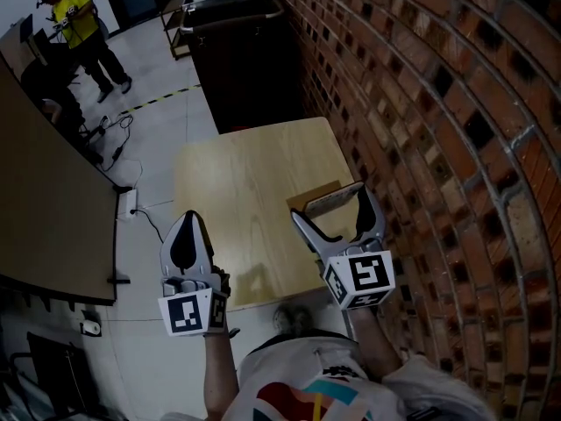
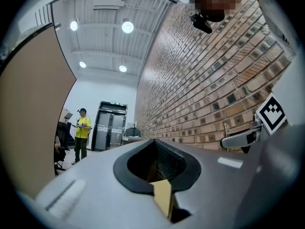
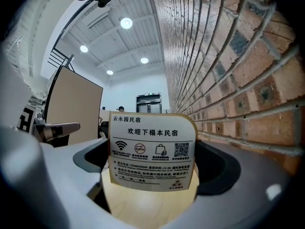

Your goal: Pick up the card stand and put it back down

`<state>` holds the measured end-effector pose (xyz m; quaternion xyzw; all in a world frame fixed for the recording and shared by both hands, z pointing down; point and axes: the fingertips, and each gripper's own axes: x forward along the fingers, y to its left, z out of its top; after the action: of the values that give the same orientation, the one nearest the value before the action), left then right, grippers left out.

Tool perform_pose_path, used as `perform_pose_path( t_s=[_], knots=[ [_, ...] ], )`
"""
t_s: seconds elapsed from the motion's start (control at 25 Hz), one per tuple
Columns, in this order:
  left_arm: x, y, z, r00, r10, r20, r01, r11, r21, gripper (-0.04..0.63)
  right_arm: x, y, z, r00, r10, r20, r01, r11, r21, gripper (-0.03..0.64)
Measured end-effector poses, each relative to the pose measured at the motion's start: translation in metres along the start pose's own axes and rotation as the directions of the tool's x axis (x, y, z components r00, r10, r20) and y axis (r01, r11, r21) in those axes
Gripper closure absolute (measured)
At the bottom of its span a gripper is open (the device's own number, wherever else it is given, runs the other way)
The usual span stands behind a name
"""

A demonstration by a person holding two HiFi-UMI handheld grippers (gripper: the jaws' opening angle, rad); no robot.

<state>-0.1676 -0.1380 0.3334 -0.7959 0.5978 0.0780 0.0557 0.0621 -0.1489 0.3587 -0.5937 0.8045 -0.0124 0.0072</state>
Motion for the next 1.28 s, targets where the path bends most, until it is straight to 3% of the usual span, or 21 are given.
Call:
perform_pose_path(
  t_s=[0.48, 0.68, 0.88, 1.28],
  knots=[
    [0.0, -0.001, 0.001, 1.0, -0.013, 0.003, 0.013, 1.0, -0.005, 0.59, -0.003, -0.002, 0.003, 1.0, -0.013, 0.008, 0.013, 1.0, 0.009, 0.066],
    [0.002, -0.004, -0.006, 0.999, -0.019, -0.047, 0.021, 0.999, 0.036, 0.591, -0.002, -0.002, 0.004, 1.0, -0.009, 0.014, 0.009, 1.0, 0.011, 0.066],
    [0.0, -0.004, -0.001, 1.0, -0.023, -0.011, 0.023, 1.0, 0.021, 0.59, -0.002, 0.001, 0.004, 1.0, -0.008, 0.012, 0.008, 1.0, 0.01, 0.064],
    [0.002, 0.004, -0.006, 1.0, 0.013, -0.016, -0.013, 1.0, 0.005, 0.589, 0.008, 0.0, -0.007, 1.0, -0.003, -0.004, 0.003, 1.0, 0.013, 0.066]
  ],
)
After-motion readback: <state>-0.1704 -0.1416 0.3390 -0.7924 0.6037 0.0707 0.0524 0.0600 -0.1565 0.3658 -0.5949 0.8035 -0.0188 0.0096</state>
